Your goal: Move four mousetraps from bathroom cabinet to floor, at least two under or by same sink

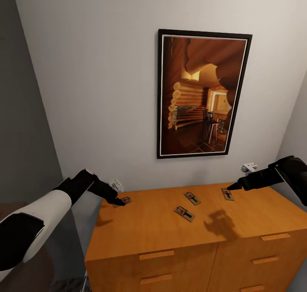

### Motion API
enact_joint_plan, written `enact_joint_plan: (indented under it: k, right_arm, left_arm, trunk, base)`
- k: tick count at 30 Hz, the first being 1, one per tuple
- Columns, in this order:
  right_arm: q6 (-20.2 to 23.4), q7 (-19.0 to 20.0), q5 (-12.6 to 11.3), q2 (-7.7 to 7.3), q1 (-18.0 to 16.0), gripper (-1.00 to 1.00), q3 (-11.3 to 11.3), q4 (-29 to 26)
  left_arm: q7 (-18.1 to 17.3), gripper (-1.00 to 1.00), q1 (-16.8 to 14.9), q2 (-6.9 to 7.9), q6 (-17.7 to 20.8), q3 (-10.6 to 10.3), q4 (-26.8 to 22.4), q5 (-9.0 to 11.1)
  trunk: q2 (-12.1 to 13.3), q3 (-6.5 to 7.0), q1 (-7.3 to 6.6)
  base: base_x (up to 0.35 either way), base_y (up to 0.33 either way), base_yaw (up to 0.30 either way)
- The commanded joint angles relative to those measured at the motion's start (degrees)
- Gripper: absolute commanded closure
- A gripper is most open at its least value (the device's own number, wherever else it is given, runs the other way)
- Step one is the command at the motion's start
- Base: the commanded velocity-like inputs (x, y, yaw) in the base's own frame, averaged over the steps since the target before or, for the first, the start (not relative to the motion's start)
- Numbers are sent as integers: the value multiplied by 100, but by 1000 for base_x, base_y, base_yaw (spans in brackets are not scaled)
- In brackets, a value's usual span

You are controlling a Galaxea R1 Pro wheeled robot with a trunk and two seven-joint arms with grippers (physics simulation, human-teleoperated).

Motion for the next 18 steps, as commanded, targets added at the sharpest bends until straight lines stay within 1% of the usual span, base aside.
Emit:
enact_joint_plan:
  k: [1,7,16,18]
  right_arm:
    - [20,47,46,-4,-8,-100,9,-4]
    - [20,47,46,-10,-8,-100,9,-4]
    - [20,47,46,-20,-8,-100,9,-5]
    - [20,47,46,-21,-8,-100,9,-5]
  left_arm:
    - [-31,-100,-2,0,55,19,-14,-37]
    - [-37,-100,0,2,45,17,-15,-36]
    - [-34,-100,-1,2,43,17,-14,-36]
    - [-32,-100,-3,3,44,17,-12,-36]
  trunk:
    - [-8,-10,2]
    - [-8,-10,2]
    - [-8,-10,2]
    - [-8,-10,2]
  base:
    - [0,0,0]
    - [42,45,0]
    - [196,209,0]
    - [130,136,0]
